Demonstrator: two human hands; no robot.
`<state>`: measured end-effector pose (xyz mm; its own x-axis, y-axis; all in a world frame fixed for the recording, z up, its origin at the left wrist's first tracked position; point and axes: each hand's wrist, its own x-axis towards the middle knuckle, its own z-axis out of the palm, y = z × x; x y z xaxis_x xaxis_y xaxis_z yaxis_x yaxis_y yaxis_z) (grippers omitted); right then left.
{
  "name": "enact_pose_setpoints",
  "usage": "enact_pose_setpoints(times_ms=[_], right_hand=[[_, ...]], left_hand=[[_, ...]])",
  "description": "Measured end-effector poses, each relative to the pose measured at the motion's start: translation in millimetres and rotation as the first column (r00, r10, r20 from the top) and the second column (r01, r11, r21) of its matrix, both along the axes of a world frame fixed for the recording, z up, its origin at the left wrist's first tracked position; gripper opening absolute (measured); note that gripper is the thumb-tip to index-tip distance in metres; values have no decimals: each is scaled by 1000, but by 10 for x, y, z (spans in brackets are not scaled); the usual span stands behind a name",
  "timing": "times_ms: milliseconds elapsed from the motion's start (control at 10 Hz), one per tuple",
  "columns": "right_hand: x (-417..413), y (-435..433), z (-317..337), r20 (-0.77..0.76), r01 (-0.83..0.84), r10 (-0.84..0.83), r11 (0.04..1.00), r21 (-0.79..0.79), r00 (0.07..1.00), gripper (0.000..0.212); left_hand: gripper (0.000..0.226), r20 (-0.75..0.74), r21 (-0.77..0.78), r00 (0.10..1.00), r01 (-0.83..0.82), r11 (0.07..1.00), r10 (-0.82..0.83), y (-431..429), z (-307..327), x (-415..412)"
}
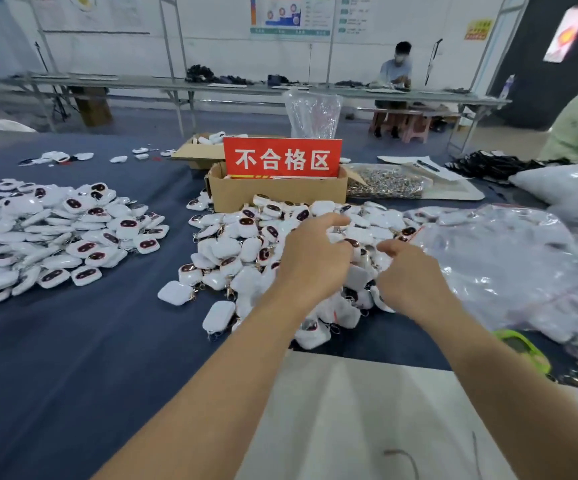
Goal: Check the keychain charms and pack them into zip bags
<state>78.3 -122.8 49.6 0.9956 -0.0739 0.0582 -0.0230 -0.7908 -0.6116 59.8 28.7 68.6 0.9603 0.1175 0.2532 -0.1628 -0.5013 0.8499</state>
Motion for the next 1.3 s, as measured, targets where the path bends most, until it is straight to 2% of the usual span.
enact_pose_setpoints(times_ms=[100, 200, 300, 400, 500, 600, 700, 800, 900, 1000, 1100, 1200, 1300], right_hand=[[-288, -148, -377, -33, -99, 94, 976, -193, 995, 47], [-457, -238, -625, 140, -72, 86, 992, -100, 986, 25], [-466, -280, -664, 218, -40, 52, 997, -62, 975, 24], [-622, -299, -576, 257, 18, -73, 977, 210, 964, 25], [-751, -375, -510, 201, -34, -80, 860, 510, 976, 24], [-826, -475, -403, 128, -124, 56, 772, 623, 990, 37], [-844, -497, -354, 69, -161, 170, 621, 767, 983, 51], [-820, -454, -413, 30, -112, 163, 521, 846, 986, 50], [-811, -389, -453, 6, -86, 172, 459, 884, 985, 36], [-808, -346, -473, -26, -79, 207, 487, 870, 978, 26], [-803, -346, -473, -51, -55, 208, 474, 879, 977, 23], [-803, -356, -468, -40, -27, 134, 465, 885, 990, 25], [-787, -366, -451, -29, 5, 44, 469, 883, 999, 22]], left_hand=[[35, 156, 170, 987, 10, 985, -36, -294, -234, -328], [29, 517, 293, 847, -35, 956, -127, -503, -420, -581], [35, 541, 338, 798, 81, 938, -264, -582, -593, -699], [39, 262, 268, 955, 67, 961, -140, -556, -719, -799], [51, 49, 32, 999, -5, 999, 4, -511, -777, -800], [31, -202, -378, 973, 27, 925, -111, -517, -723, -738], [23, -329, -565, 893, 74, 822, -307, -506, -686, -703], [12, -361, -618, 872, 40, 785, -329, -434, -646, -653], [22, -336, -636, 898, 6, 771, -284, -393, -653, -612], [14, -275, -568, 920, 77, 819, -277, -444, -665, -666], [10, -259, -524, 921, 120, 844, -291, -466, -683, -685], [22, -209, -277, 961, 119, 953, -181, -436, -739, -653], [35, -157, -165, 975, 134, 977, -160, -402, -758, -671]])
